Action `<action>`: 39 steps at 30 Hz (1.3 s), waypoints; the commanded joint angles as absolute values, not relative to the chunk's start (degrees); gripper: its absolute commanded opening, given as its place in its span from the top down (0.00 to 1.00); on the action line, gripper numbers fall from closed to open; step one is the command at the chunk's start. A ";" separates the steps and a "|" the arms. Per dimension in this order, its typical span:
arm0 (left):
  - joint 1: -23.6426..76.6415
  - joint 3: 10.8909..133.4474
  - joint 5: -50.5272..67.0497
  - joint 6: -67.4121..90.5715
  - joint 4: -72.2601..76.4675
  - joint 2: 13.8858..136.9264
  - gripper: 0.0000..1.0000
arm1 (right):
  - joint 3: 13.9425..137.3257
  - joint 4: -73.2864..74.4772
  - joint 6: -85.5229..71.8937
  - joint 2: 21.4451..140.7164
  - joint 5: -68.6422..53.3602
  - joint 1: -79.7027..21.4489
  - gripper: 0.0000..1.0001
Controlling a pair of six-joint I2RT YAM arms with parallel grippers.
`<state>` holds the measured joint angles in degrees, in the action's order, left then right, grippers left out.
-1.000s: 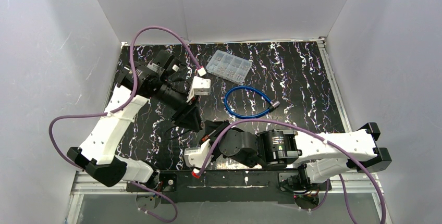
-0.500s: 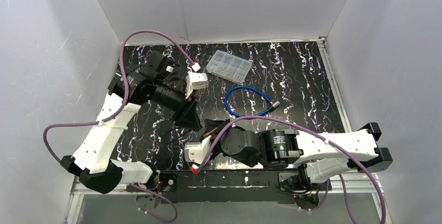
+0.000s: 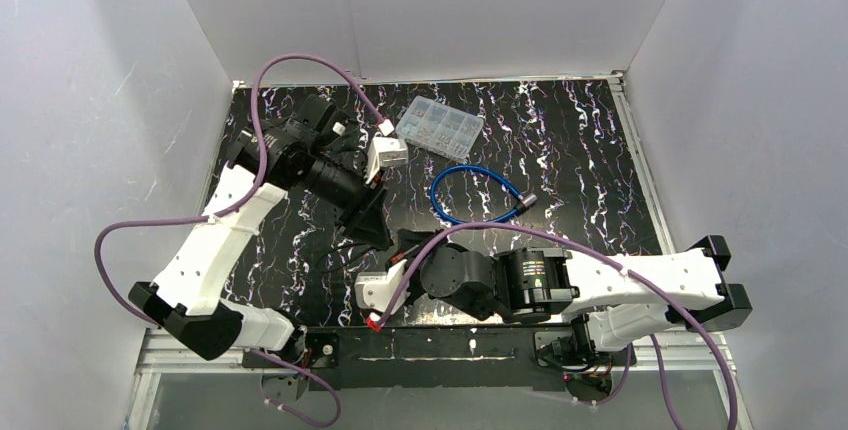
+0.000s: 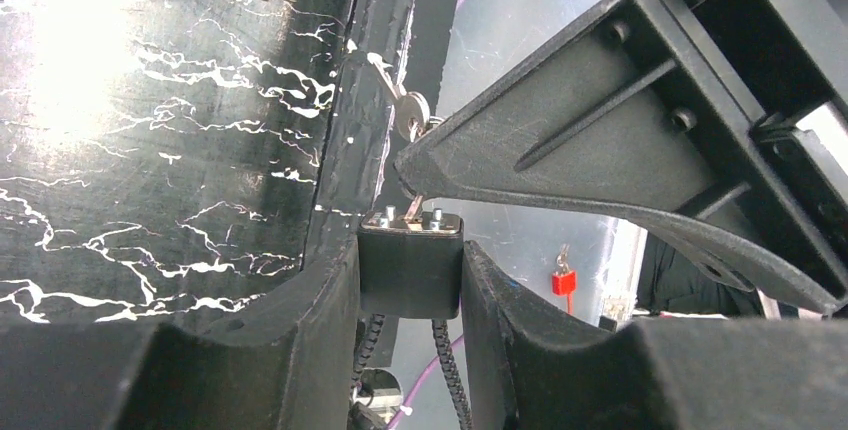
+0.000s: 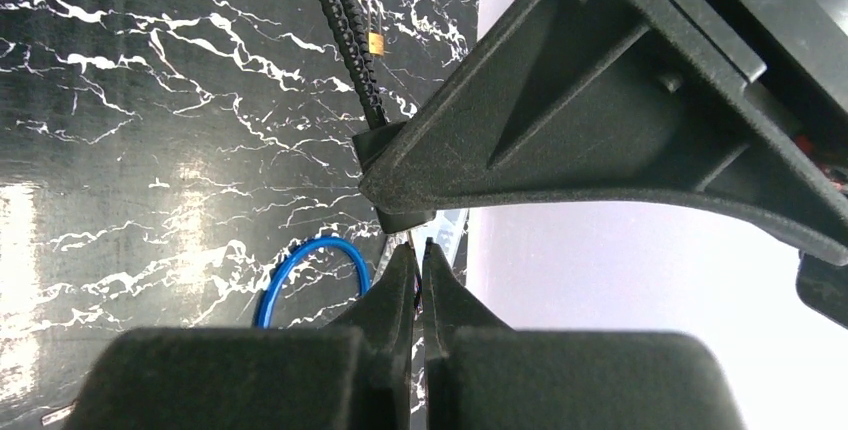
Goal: Unlock with the key
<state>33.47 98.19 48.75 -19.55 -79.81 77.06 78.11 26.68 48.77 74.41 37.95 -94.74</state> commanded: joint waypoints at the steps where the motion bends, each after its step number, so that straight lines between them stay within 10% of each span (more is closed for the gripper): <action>1: 33.32 99.20 60.23 -27.71 -77.56 77.79 1.00 | 77.88 15.97 45.54 74.80 29.01 -96.50 0.99; 16: 35.27 97.14 61.94 -65.56 -91.99 65.52 1.00 | 68.20 11.42 41.49 56.89 32.61 -95.09 0.99; 39: 38.51 97.36 53.22 -41.06 -80.71 69.37 1.00 | 71.44 16.52 47.22 61.17 34.10 -98.89 0.99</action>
<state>38.48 96.25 51.42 -48.45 -82.28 69.17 68.51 17.08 46.85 60.88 34.09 -97.97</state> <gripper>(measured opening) 0.341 0.034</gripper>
